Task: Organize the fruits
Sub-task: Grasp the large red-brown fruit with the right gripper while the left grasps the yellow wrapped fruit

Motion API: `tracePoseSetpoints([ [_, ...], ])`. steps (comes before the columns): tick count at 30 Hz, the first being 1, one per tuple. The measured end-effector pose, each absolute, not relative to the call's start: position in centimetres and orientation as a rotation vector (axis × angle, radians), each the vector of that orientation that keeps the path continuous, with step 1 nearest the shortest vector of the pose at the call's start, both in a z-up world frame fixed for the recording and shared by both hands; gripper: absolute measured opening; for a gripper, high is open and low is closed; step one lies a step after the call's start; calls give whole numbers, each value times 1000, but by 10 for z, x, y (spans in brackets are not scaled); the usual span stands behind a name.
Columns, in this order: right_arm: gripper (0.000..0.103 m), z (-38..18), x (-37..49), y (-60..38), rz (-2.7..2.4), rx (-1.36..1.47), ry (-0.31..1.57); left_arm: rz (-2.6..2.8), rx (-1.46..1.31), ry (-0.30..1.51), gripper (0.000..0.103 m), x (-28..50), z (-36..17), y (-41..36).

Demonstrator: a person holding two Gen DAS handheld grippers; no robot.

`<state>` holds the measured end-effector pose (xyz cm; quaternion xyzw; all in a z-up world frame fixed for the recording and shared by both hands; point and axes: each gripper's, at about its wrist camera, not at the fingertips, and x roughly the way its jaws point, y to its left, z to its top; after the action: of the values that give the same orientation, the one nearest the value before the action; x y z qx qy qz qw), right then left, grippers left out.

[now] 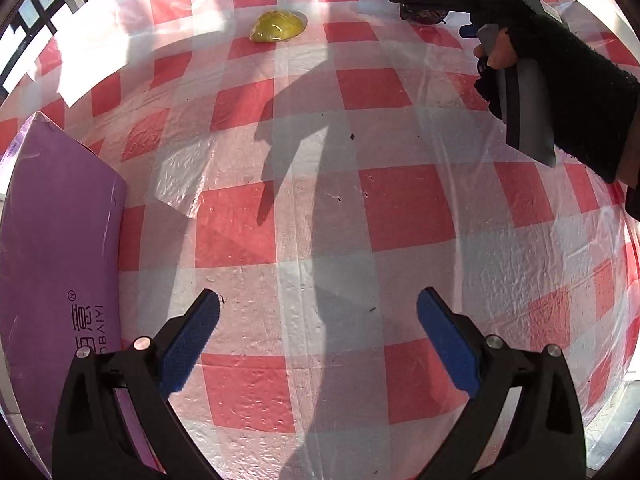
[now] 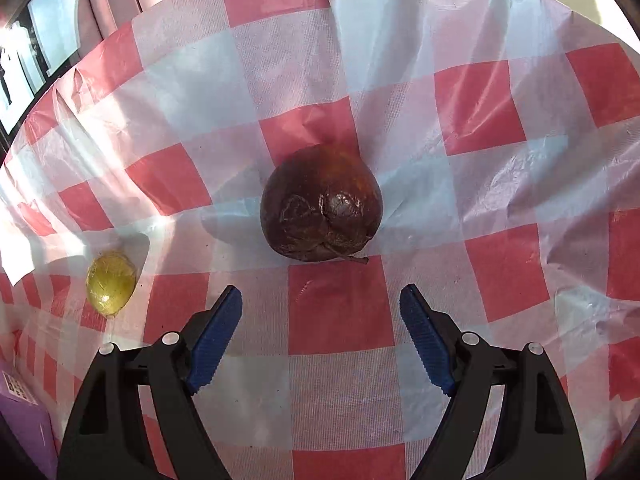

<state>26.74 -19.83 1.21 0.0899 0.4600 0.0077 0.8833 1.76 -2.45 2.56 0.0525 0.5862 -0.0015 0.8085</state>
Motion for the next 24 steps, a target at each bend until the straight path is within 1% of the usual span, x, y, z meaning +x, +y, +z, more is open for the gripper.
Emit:
tracePoseSetpoints([
  [6,79,8,312,-192,18,168,933,60,75,1238,99,55,19,-16],
  [9,80,4,316,-186,7,118,916,92,60,1206,99,89,18,-10],
  [10,75,4,313,-184,-7,94,905,102,55,1193,99,101,19,-7],
  [11,68,5,311,-187,-18,104,895,114,50,1181,99,115,18,-4],
  [13,64,4,310,-197,7,175,887,132,36,1163,99,143,16,2],
  [18,65,1,312,-202,21,202,892,174,-40,1102,99,210,14,20],
  [24,66,2,310,-220,35,218,894,190,-131,1080,98,274,11,30],
])
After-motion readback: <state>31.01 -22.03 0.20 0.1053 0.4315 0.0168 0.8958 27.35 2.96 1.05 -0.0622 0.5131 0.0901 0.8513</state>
